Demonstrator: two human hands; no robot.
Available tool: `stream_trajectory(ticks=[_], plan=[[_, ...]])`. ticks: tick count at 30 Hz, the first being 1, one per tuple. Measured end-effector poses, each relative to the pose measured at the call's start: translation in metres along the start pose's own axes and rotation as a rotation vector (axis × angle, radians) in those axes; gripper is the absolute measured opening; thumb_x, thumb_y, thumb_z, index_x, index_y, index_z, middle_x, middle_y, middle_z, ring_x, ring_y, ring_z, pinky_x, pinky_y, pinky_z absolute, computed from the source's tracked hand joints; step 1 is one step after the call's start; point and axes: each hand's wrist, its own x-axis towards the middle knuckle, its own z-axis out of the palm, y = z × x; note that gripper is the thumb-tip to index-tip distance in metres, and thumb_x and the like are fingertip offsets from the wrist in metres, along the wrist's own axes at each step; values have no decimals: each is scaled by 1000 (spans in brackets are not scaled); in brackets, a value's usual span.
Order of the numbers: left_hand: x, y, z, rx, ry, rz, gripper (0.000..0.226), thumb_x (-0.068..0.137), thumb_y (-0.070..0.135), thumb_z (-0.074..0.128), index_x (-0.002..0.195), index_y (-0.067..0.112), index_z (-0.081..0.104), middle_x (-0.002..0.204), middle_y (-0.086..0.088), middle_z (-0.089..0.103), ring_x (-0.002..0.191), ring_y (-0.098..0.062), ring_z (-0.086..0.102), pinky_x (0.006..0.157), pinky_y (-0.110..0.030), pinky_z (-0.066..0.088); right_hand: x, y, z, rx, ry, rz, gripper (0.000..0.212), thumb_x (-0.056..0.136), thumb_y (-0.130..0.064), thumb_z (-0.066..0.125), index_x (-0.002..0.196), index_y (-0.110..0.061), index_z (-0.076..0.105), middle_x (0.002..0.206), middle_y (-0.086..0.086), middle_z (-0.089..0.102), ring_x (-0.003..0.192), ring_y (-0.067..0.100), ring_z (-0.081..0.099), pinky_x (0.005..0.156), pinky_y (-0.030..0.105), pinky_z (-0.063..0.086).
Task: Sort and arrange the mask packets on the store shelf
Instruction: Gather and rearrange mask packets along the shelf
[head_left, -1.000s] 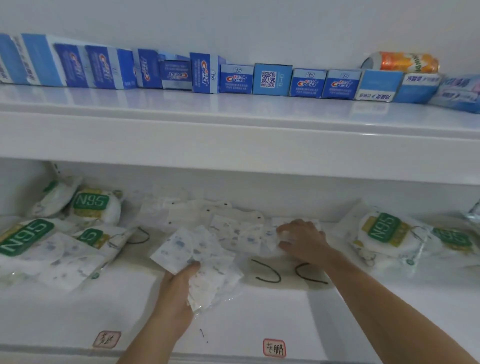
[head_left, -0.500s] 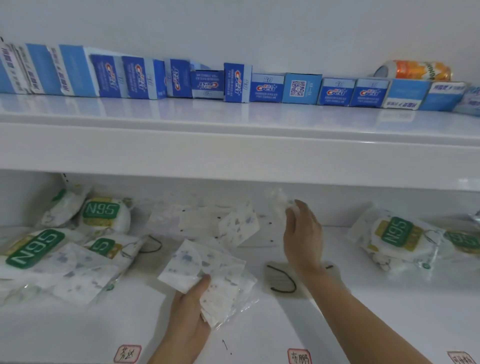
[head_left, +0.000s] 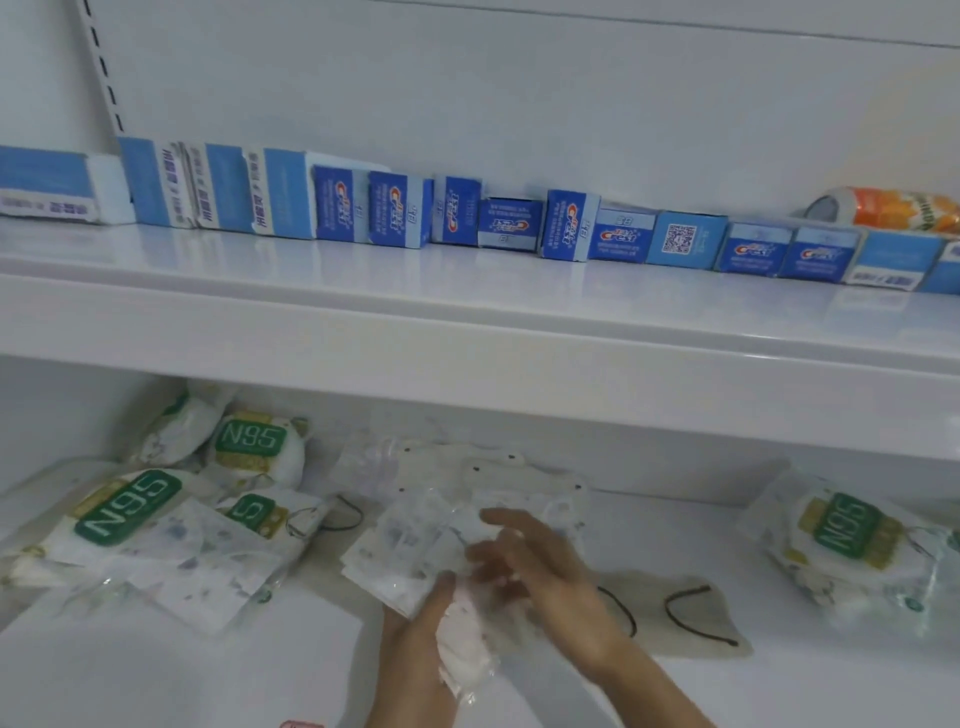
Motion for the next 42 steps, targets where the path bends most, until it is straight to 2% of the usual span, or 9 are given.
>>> stream_trajectory(ticks=[4,9,14,17,22,27,30,36,42], plan=[[1,2,4,47,145,11,41,89,-9,62,124,14,65,112,-18,74,104,-39,70,97,-57,51,57,12,-27,-340,296,-26,31,89,-1,60,105,-26,69,101,-5,72,94,22,69,72,19,52],[-5,6,8,77,211,27,39,87,-11,65,118,11,67,98,-13,77,89,-32,73,64,-41,63,105,51,-47,-949,101,244,76,84,-44,65,151,-35,32,157,-5,29,145,23,28,114,50,30],[5,4,6,164,285,0,44,82,-11,71,123,3,64,117,-23,70,105,-40,68,94,-49,52,126,50,-67,-1124,33,338,86,74,-69,68,148,-35,39,150,1,42,140,28,32,111,54,28],[7,6,8,217,282,23,39,85,-15,67,120,2,62,107,-20,70,89,-32,71,81,-41,56,128,46,-73,-1209,-17,329,81,72,-73,71,140,-34,52,141,2,49,136,29,37,107,51,33],[13,11,13,146,267,22,43,92,-20,54,133,-8,50,110,-17,61,54,-7,64,43,-14,48,114,40,-88,-1025,82,169,53,69,-60,82,104,-28,58,99,-5,62,100,21,65,74,32,46],[12,0,0,252,211,30,50,86,-12,67,132,3,58,104,-17,69,92,-32,66,93,-47,50,82,-3,-98,-392,363,76,43,76,-40,88,106,-19,67,98,-2,72,73,13,71,54,24,50],[2,-1,6,240,201,68,59,76,-6,79,130,10,59,122,-20,68,109,-36,66,108,-55,45,43,-30,-82,-266,117,144,21,94,-36,71,104,-18,72,72,-6,70,46,1,59,43,20,42],[-28,-1,32,293,63,173,92,48,28,99,131,10,64,116,-11,73,106,-28,69,94,-40,49,-7,2,-45,-792,27,104,67,84,-65,65,142,-40,43,119,-14,50,110,5,53,91,23,41],[-60,-28,61,381,-149,77,51,81,-13,73,120,20,64,88,0,79,78,-13,76,59,-20,58,-52,2,-72,-577,360,-59,46,70,-57,78,94,-33,48,80,-9,62,68,4,59,58,20,44]])
